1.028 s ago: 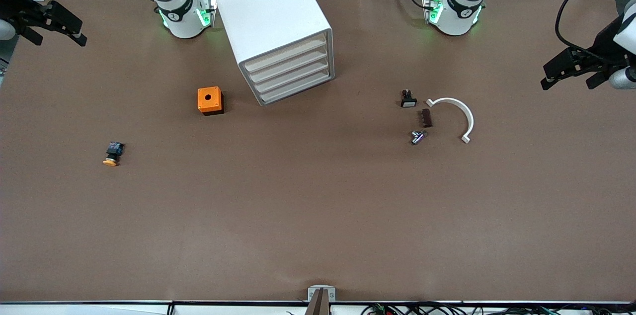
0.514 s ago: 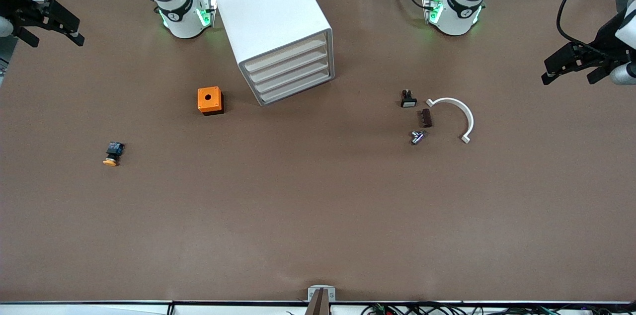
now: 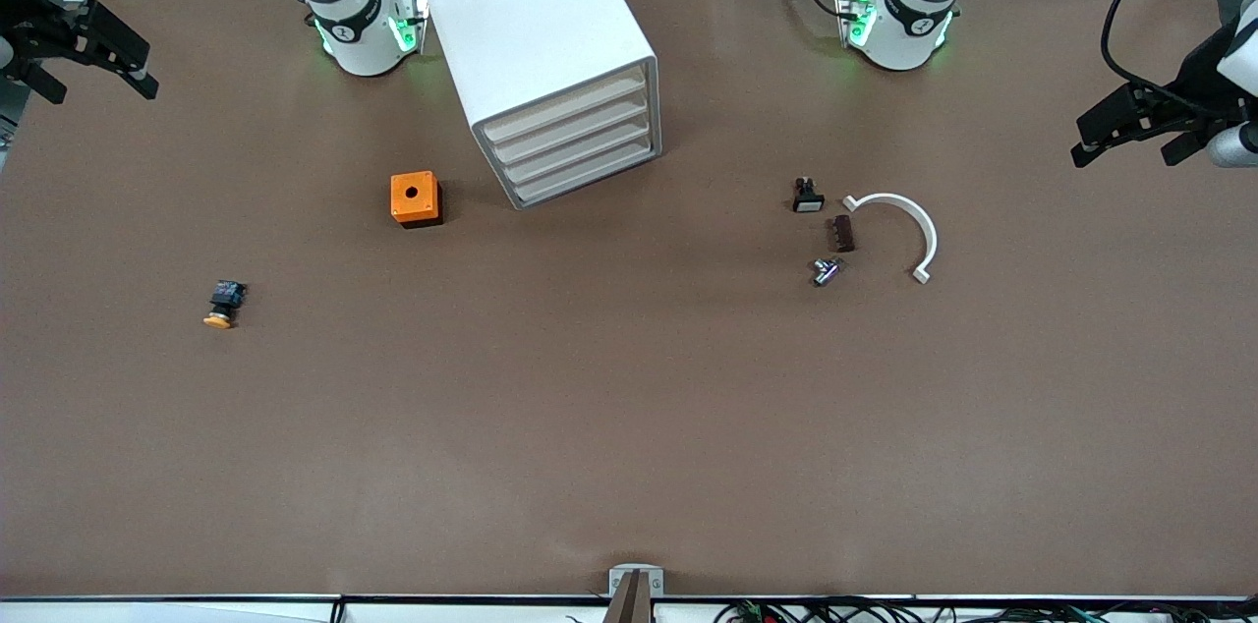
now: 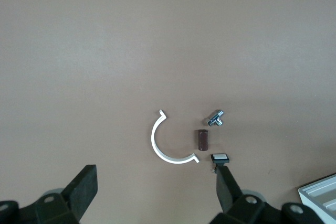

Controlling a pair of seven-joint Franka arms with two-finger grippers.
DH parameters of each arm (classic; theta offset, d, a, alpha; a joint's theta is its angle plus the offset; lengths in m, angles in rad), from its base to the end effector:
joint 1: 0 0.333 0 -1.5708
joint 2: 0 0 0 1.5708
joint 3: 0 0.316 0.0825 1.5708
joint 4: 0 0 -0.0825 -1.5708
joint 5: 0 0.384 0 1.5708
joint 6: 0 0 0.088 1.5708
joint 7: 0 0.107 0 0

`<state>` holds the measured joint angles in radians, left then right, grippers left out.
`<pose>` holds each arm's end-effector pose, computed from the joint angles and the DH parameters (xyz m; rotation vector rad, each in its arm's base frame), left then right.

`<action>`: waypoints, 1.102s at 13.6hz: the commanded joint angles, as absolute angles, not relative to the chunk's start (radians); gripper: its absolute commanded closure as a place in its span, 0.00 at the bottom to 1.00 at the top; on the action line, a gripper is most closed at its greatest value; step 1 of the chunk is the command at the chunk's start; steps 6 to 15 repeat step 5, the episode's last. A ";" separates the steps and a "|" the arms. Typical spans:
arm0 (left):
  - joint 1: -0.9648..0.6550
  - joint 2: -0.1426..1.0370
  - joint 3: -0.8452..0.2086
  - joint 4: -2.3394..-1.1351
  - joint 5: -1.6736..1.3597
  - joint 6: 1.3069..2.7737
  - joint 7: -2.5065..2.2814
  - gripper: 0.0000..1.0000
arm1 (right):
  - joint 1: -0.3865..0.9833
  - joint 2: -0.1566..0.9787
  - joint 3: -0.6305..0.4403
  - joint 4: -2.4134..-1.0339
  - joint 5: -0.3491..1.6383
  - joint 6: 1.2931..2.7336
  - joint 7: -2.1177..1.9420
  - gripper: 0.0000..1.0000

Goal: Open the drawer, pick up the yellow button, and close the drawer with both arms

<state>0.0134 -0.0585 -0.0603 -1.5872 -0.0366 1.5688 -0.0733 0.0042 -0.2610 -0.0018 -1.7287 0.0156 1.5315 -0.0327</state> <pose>0.5355 -0.0301 0.6485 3.1054 0.0398 0.0589 0.4663 0.0027 0.6800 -3.1244 -0.0566 -0.1001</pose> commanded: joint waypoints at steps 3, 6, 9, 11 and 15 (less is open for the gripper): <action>0.012 -0.048 -0.064 -1.562 -0.014 1.543 -0.072 0.00 | 0.006 -0.273 -0.012 -1.730 0.011 1.497 -0.044 0.00; 0.012 -0.048 -0.064 -1.562 -0.014 1.543 -0.072 0.00 | -0.001 -0.272 -0.018 -1.729 0.012 1.497 -0.041 0.00; 0.012 -0.048 -0.064 -1.562 -0.014 1.543 -0.072 0.00 | -0.001 -0.272 -0.018 -1.729 0.012 1.497 -0.041 0.00; 0.012 -0.048 -0.064 -1.562 -0.014 1.543 -0.072 0.00 | -0.001 -0.272 -0.018 -1.729 0.012 1.497 -0.041 0.00; 0.012 -0.048 -0.064 -1.562 -0.014 1.543 -0.072 0.00 | -0.001 -0.272 -0.018 -1.729 0.012 1.497 -0.041 0.00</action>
